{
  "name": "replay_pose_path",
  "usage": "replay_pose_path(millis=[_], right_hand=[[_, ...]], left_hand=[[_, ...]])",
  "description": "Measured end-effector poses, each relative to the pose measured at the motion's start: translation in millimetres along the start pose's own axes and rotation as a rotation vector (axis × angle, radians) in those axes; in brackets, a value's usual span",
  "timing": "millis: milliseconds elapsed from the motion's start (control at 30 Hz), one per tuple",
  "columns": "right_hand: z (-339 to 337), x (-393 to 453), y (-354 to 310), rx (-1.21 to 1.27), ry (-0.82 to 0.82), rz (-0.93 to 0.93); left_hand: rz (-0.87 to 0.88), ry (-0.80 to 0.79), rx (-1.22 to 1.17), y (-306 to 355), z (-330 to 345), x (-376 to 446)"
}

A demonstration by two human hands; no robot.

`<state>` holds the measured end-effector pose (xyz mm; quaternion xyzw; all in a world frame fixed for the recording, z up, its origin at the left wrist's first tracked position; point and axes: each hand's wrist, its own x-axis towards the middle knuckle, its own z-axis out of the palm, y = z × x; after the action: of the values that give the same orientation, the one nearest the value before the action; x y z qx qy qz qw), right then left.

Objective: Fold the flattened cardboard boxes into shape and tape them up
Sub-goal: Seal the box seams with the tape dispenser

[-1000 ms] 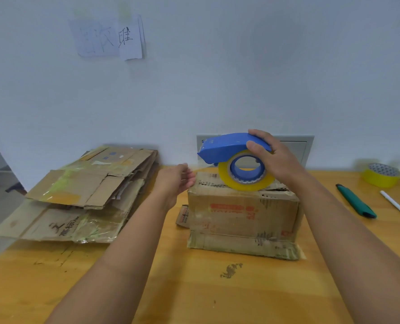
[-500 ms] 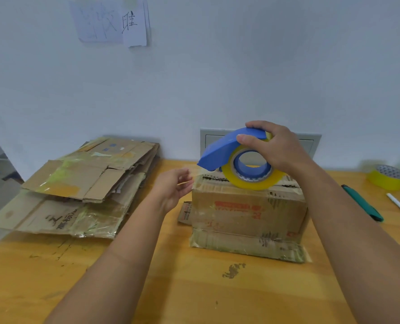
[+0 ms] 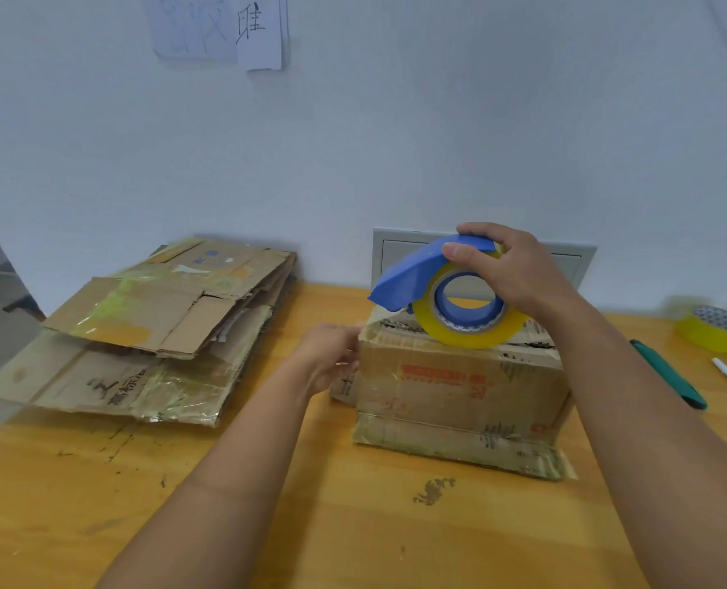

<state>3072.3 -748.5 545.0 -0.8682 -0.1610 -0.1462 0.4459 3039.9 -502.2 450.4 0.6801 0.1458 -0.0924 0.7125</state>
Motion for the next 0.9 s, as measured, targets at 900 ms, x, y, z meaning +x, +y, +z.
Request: replay_pose_path(millis=[900], right_hand=[[4,6,-15,-0.005,-0.093,0.108]], left_hand=[[0.628,-0.120,0.677,1,-3,-1]])
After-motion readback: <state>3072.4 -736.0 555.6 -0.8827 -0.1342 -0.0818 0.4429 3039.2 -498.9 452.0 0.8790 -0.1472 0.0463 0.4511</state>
